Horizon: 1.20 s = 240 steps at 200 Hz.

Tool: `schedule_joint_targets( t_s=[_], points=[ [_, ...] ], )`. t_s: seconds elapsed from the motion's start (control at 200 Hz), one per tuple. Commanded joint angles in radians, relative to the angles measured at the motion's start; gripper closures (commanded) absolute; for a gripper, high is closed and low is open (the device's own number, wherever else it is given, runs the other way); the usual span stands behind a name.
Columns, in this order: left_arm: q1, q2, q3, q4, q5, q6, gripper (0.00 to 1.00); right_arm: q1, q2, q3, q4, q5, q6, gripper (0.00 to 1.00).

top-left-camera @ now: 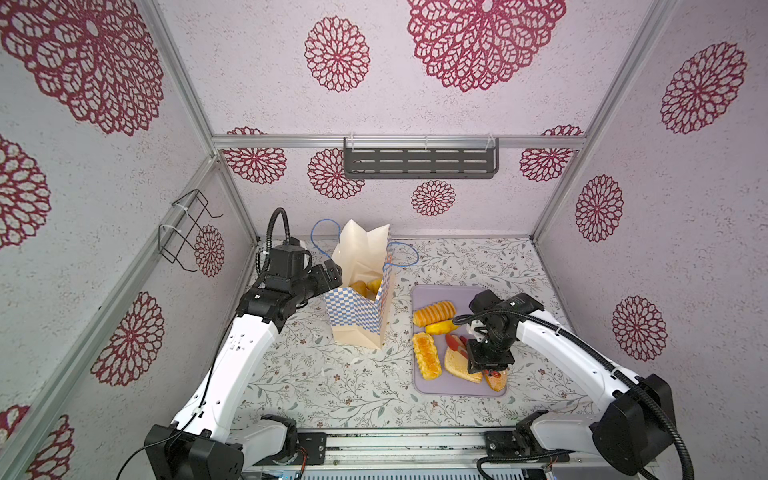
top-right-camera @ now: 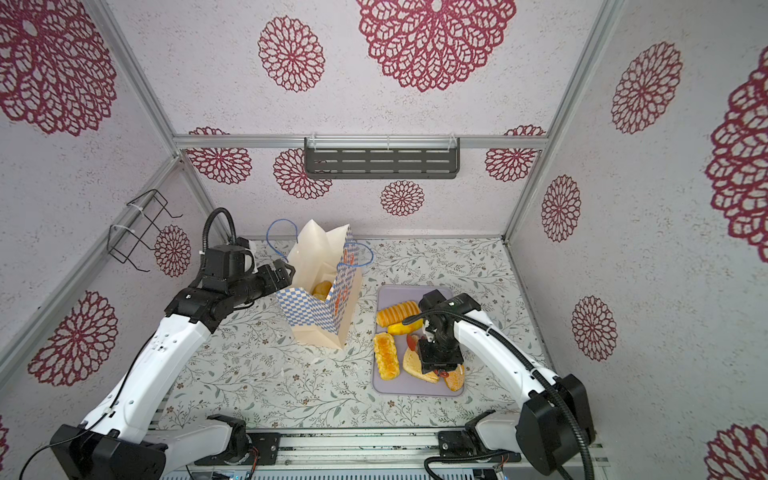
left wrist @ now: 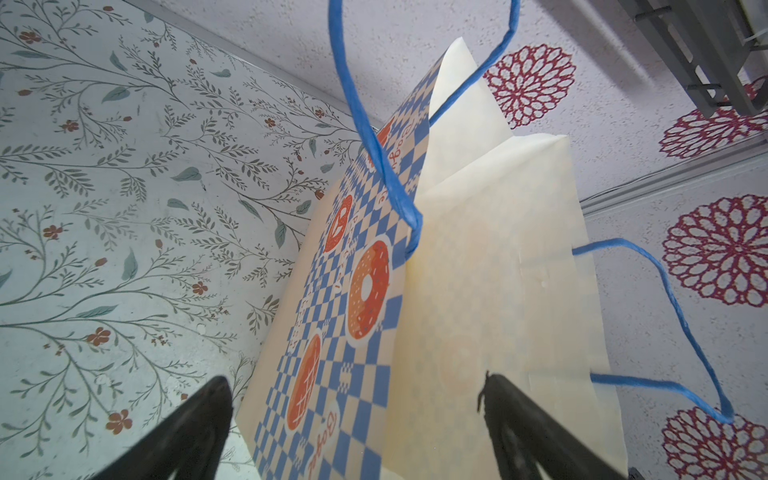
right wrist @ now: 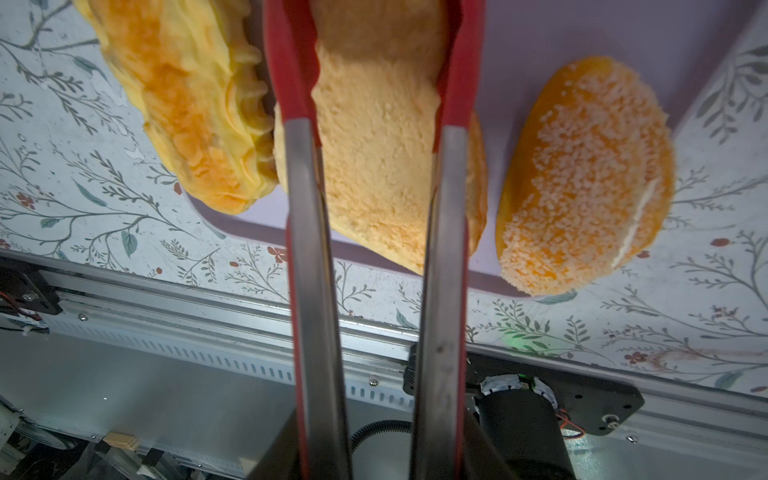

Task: Place the fake bread into the paper bag
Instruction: 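Squeeze the tongs on the triangular bread and lift it, then carry the triangular bread in the tongs over the bag opening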

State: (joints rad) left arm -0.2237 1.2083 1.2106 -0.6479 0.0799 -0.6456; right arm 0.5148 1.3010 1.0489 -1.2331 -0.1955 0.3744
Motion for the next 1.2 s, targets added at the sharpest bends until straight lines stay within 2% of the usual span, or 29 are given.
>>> schedule_joint_targets(
  t_s=[0.0,0.23,0.615,0.736,0.856,1.026,1.196],
  points=[
    [0.007,-0.003,0.004,0.018,0.005,0.002,0.03,0.005,-0.014,0.019,-0.019,0.023,-0.009,0.65],
    [0.009,0.013,0.037,0.002,0.004,0.014,0.02,0.005,-0.047,0.08,-0.04,0.06,0.02,0.73],
    [0.015,0.05,0.073,-0.008,0.018,0.019,0.02,0.002,-0.151,0.134,-0.071,0.073,0.072,0.77],
    [0.016,0.063,0.081,-0.013,0.017,0.021,0.05,0.002,-0.173,0.176,-0.08,0.073,0.083,0.78],
    [0.017,0.073,0.091,-0.02,0.014,0.025,0.1,0.001,-0.189,0.237,-0.088,0.072,0.094,0.78],
    [0.016,0.086,0.111,-0.043,0.005,0.037,0.27,0.0,-0.193,0.376,-0.087,0.081,0.106,0.79],
    [0.015,0.109,0.125,-0.052,0.003,0.047,0.38,-0.002,-0.133,0.563,0.021,0.047,0.11,0.8]
  ],
)
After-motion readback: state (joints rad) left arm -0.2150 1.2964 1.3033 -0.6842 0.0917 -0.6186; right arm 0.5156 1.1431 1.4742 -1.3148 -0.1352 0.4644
